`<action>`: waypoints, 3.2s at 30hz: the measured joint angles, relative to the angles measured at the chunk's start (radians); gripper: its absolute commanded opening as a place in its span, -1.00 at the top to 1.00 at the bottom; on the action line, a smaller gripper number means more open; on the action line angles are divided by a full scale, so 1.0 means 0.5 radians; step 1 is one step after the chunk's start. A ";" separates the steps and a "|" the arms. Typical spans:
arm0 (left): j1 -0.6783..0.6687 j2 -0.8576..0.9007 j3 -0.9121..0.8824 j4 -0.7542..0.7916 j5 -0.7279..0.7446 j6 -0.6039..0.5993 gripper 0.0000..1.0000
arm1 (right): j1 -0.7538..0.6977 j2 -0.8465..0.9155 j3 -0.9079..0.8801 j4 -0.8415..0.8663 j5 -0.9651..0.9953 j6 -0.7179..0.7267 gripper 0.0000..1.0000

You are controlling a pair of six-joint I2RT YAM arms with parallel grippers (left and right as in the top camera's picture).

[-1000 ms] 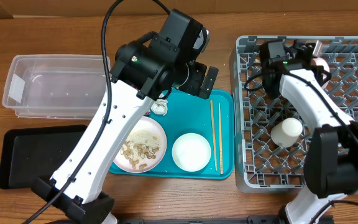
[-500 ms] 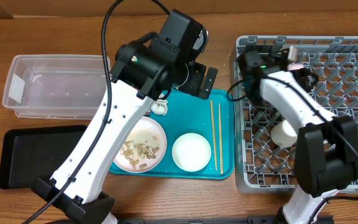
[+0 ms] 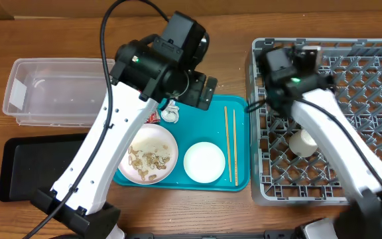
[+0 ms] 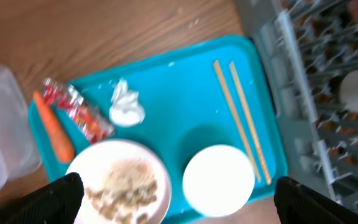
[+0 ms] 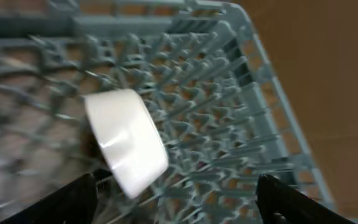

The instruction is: Sort waste into correct bins and load items into the dishwasher

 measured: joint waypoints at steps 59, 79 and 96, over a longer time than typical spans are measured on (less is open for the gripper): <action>-0.066 0.008 -1.105 0.790 0.150 -0.001 0.92 | -0.390 -0.783 -0.095 -0.518 -2.136 0.099 -0.43; -0.077 0.008 -0.671 0.750 0.619 -0.035 0.92 | -0.062 -0.542 -0.304 -0.034 -2.300 0.168 0.60; 0.034 0.006 -0.587 0.589 0.743 -0.038 -1.00 | -0.179 -0.549 -0.249 0.131 -0.578 0.326 0.92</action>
